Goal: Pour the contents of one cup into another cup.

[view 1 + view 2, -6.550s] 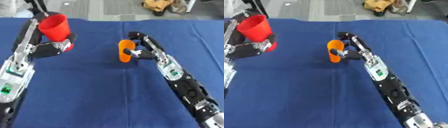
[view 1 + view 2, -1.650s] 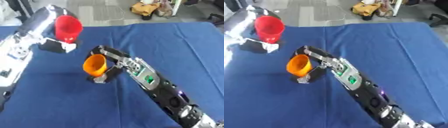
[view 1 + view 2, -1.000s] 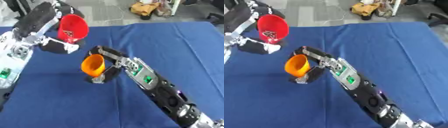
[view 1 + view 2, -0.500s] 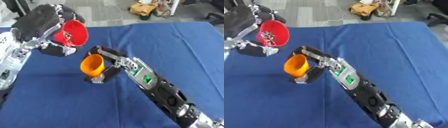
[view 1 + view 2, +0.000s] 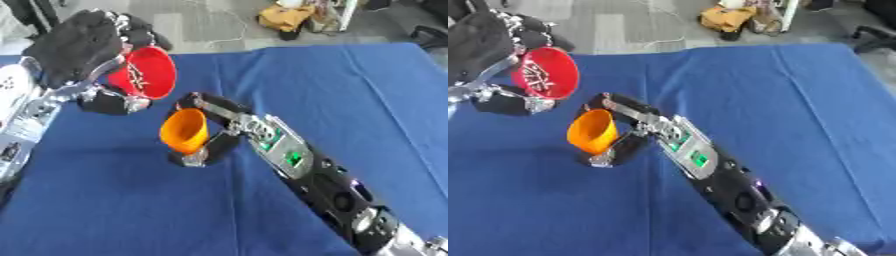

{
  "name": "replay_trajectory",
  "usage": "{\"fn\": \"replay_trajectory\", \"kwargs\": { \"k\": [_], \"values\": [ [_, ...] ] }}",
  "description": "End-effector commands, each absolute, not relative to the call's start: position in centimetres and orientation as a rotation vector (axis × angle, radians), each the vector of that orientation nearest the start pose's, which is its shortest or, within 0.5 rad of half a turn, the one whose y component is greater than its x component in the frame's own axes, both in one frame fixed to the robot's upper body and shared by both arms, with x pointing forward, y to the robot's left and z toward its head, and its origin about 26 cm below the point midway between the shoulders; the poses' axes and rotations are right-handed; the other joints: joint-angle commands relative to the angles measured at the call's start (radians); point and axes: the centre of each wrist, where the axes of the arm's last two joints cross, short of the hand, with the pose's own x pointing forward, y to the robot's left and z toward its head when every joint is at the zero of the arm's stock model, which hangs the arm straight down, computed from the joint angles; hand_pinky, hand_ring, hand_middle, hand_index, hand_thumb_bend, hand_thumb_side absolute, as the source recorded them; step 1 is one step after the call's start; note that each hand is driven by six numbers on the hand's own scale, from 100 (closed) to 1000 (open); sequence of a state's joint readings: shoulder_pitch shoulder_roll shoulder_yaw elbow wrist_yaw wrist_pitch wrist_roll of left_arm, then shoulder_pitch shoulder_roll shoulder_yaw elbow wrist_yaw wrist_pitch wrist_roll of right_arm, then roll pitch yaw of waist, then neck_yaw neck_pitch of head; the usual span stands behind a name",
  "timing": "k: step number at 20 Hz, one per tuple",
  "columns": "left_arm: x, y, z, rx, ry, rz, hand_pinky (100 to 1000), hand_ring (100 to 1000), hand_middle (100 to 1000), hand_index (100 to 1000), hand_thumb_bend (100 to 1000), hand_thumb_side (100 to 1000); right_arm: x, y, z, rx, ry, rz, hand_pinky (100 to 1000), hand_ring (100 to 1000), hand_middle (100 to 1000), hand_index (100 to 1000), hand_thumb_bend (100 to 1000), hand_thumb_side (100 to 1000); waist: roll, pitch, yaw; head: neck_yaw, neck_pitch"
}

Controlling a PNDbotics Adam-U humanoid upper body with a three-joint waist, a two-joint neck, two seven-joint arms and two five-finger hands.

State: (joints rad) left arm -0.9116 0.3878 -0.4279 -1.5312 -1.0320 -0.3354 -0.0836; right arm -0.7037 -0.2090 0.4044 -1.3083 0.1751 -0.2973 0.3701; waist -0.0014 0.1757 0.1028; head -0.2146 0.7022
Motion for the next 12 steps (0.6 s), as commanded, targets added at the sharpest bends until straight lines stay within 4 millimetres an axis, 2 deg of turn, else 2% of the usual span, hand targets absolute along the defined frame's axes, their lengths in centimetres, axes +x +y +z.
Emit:
{"fn": "replay_trajectory", "kwargs": {
  "k": [1, 12],
  "values": [
    [38.78, 13.73, 27.03, -1.139, 2.257, 1.808, 100, 269, 396, 757, 490, 100, 40.65, -12.88, 13.88, 0.220, -2.016, 1.309, 289, 399, 426, 590, 173, 143, 0.002, -0.020, -0.001, -0.004, 0.005],
    [38.22, 13.22, 27.05, -1.129, 2.163, 1.835, 108, 284, 403, 762, 497, 100, 40.66, -12.86, 13.76, 0.223, -2.011, 1.308, 289, 398, 426, 590, 170, 145, 0.002, -0.021, -0.002, -0.008, 0.009]
  ]
}}
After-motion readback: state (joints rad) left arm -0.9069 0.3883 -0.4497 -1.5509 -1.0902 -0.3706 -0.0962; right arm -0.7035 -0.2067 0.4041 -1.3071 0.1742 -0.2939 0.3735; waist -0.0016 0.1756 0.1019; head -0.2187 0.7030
